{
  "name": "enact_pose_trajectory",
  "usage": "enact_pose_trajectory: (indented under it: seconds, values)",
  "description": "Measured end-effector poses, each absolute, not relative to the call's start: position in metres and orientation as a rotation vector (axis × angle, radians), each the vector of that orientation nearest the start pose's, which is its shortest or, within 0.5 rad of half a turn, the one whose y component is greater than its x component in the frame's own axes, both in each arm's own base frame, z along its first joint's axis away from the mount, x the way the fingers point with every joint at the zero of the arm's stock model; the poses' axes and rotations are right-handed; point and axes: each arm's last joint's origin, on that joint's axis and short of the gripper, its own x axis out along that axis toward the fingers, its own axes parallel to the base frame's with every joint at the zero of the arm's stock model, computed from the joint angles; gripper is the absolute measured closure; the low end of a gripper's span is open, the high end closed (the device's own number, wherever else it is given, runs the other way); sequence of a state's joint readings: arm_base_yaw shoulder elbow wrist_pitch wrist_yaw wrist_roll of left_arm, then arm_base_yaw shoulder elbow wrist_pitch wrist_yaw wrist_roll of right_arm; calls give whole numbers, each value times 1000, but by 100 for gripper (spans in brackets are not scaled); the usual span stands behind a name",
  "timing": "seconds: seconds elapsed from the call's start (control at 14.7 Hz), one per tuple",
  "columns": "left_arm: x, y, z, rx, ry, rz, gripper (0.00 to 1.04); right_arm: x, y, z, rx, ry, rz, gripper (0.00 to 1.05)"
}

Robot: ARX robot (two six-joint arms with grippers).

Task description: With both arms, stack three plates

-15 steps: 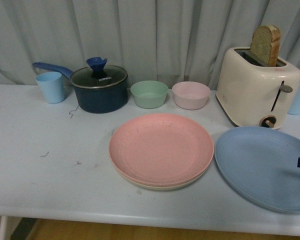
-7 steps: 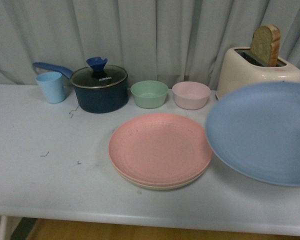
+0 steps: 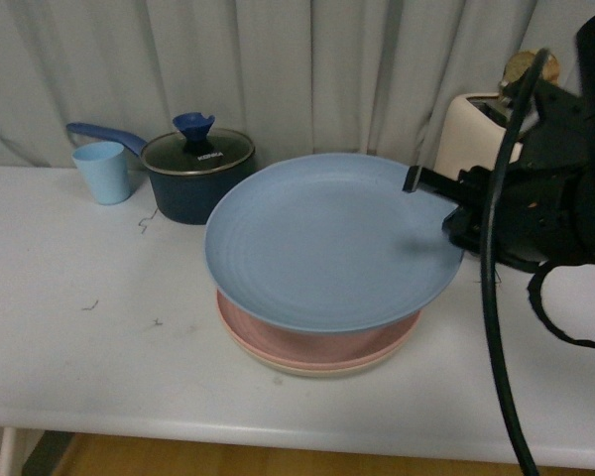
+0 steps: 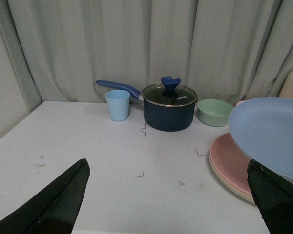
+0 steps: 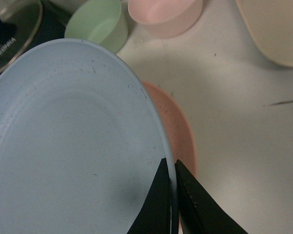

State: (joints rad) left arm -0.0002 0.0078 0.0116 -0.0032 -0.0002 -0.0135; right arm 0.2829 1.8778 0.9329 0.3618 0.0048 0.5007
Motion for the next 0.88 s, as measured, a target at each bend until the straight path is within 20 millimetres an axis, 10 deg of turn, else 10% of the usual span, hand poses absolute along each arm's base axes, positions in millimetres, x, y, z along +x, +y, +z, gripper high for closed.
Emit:
enact_pose_trajectory:
  seconds: [0.75,0.88]
  values:
    - [97,0,167,-14,0,0,7,379,124,98,462,784,3,101]
    - [97,0,167,-14,-1,0,7,379,124,97,483,790,9,81]
